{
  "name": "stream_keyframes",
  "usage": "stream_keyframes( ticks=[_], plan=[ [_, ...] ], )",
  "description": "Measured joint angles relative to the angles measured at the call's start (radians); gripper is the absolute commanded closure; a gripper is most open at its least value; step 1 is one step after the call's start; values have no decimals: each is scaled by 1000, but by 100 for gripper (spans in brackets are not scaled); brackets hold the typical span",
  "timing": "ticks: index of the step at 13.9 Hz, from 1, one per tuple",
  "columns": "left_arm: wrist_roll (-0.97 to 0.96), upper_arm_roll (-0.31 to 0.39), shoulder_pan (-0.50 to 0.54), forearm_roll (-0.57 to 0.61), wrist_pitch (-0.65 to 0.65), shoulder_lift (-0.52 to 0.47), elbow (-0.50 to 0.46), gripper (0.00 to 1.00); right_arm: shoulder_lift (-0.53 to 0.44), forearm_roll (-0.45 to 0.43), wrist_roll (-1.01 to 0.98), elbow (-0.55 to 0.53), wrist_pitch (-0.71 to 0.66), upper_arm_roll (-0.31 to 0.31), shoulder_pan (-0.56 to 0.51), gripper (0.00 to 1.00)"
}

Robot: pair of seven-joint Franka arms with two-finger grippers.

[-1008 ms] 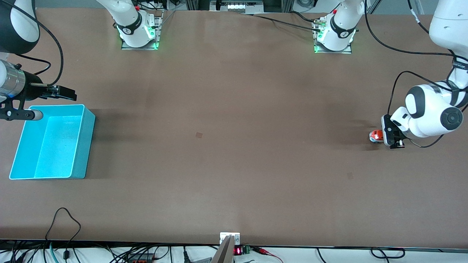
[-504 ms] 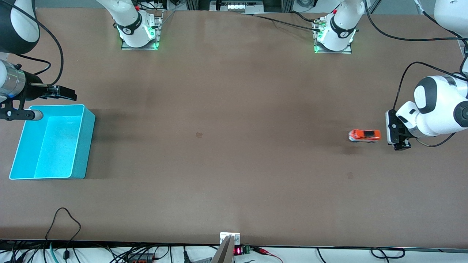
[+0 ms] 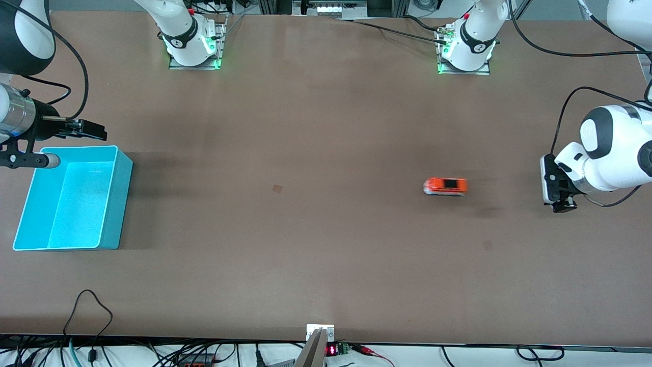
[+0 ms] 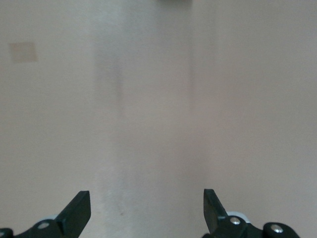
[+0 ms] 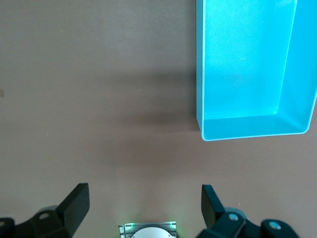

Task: Wind up bus and store in blue box
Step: 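Release the bus with the left gripper, letting it roll toward the box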

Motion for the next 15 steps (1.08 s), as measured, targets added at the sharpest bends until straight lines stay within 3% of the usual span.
stream_keyframes(
  ticks=[4,15],
  plan=[
    [-8,-5,-17,-81,0,0,22,0,0,0,0,0,0,0,0,0],
    [-260,-5,-37,-109,1,24,48,0,0,0,0,0,-1,0,-1,0]
  ],
)
